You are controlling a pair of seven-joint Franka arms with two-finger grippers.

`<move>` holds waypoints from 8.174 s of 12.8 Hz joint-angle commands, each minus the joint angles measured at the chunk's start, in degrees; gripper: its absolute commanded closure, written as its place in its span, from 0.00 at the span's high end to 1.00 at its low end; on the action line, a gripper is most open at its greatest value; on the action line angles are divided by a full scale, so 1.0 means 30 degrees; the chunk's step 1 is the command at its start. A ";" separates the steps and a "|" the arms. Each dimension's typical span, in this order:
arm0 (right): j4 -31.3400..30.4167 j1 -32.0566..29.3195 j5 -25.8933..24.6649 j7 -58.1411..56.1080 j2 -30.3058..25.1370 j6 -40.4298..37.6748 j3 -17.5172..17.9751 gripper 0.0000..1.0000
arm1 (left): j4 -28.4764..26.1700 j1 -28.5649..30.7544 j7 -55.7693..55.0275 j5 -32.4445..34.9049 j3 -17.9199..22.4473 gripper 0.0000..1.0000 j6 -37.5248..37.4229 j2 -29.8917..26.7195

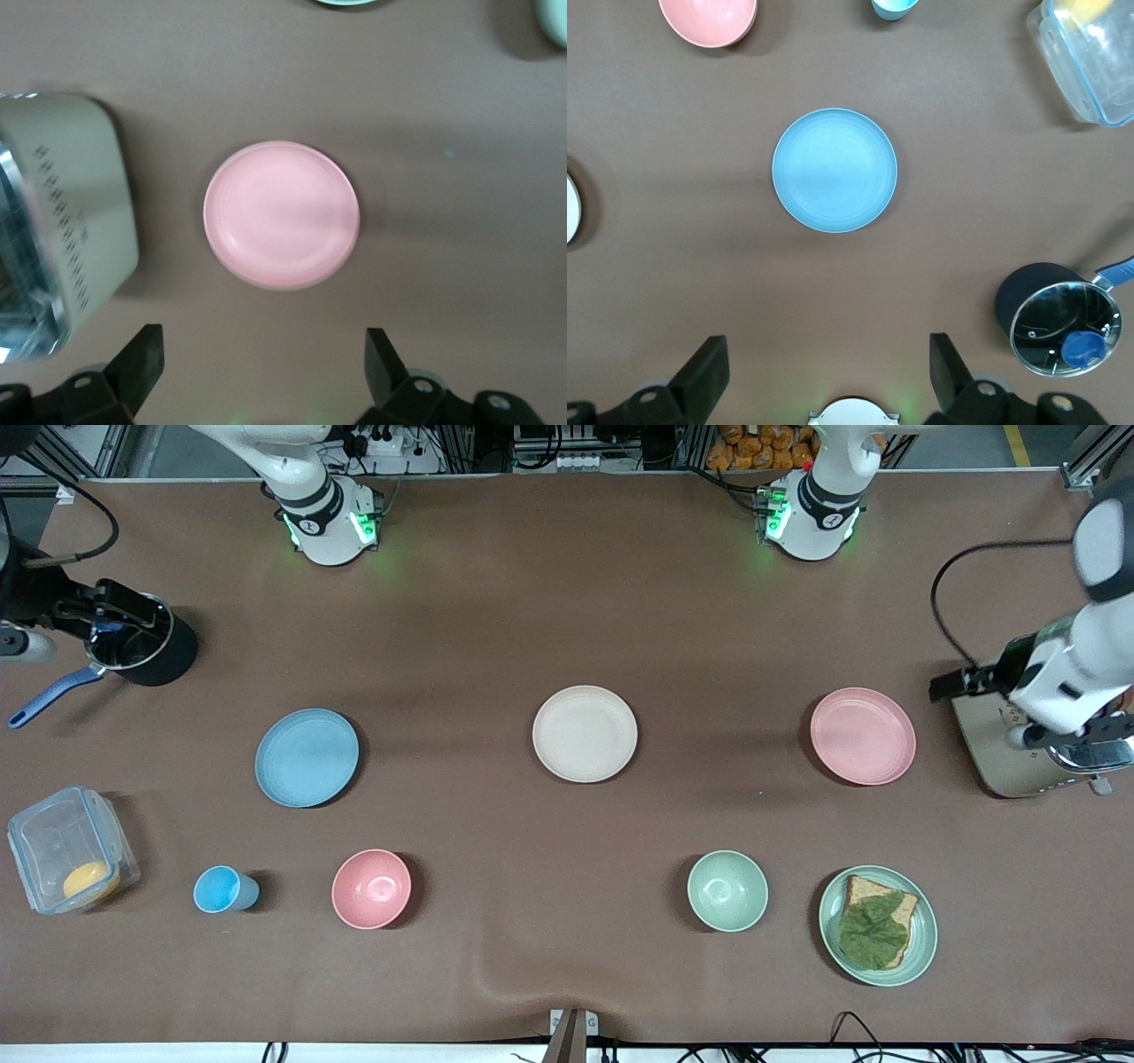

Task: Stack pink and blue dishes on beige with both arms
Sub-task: 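Reach the left gripper to the pink plate while the right reaches the blue, then grasp the pink plate rim with the left gripper while the right grasps the blue, then carry the pink plate onto the beige plate while the right gripper lifts the blue, then release the pink plate with the left gripper while the right carries the blue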

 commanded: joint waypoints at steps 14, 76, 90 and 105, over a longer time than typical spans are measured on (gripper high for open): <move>-0.6029 -0.0399 -0.0127 0.0006 0.6235 0.9698 0.0236 1.00 | -0.5703 0.2932 0.3197 0.0401 -0.0080 1.00 1.1949 0.5748; 0.0680 0.1444 0.6751 -0.0433 1.0518 0.3433 0.0558 0.00 | -0.4176 -0.5887 -1.4729 -0.1649 -0.8398 0.00 1.4851 0.6777; 0.0533 0.4635 0.9482 0.3811 1.1398 0.6009 0.0558 0.00 | -0.3362 -0.5945 -1.5779 -0.1620 -0.8488 1.00 1.4415 0.6280; -0.0961 1.1344 0.9951 1.0404 1.1866 1.2455 0.0470 0.00 | 0.2968 0.3063 -0.8208 0.2573 -0.8515 1.00 -0.0765 -0.2891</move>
